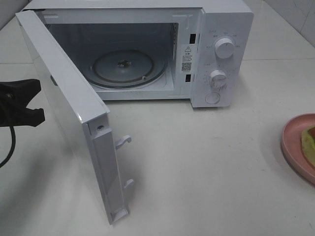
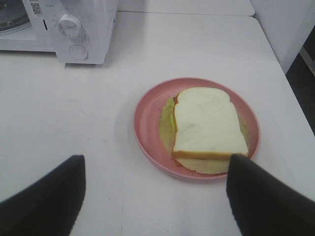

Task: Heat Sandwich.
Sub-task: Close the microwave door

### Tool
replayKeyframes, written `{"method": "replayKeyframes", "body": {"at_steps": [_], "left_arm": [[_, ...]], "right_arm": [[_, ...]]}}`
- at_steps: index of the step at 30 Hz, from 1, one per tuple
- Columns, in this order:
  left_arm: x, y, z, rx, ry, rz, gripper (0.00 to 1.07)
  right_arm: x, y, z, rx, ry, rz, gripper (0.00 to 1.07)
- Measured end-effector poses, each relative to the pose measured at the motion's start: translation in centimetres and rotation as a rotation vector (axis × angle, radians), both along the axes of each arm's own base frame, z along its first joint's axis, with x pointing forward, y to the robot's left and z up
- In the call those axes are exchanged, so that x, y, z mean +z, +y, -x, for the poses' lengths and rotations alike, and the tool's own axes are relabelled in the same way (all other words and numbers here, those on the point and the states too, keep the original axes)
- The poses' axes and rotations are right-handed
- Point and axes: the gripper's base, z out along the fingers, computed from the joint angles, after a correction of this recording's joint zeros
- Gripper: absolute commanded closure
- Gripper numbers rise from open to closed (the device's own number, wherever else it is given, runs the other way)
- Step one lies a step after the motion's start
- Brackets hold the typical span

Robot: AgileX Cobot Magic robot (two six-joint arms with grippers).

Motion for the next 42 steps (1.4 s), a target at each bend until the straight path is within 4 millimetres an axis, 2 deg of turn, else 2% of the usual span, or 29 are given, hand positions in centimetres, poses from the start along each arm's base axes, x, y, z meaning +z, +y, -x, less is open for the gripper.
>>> {"method": "replayKeyframes", "body": {"at_steps": [10,23,33,40,42], "left_arm": [[-0.2,-1.1,-1.1,-0.054,0.02,0.038,1.06],[-0.3,-5.1,-1.4,-0.155,0.007,0.051,1.06],[-0.4,-8.0,-2.4,-0.181,0.027,0.068,1.06],[0.0,-10.7,-3.3,-0.2,0.029,0.06,1.06],[0.0,-12.0,-3.8,-0.219,0.018,0.066,1.06]], "right_arm": [[0.0,0.0,0.0,0.0,0.0,0.0,0.31],[0.0,0.0,0.0,-0.001,0.0,-0.001,0.31],[0.0,0.0,0.0,-0.001,0.0,-0.001,0.31],[0.0,0.0,0.0,-0.001,0.0,-0.001,0.31],[0.0,0.0,0.0,-0.001,0.0,-0.001,0.31]]}}
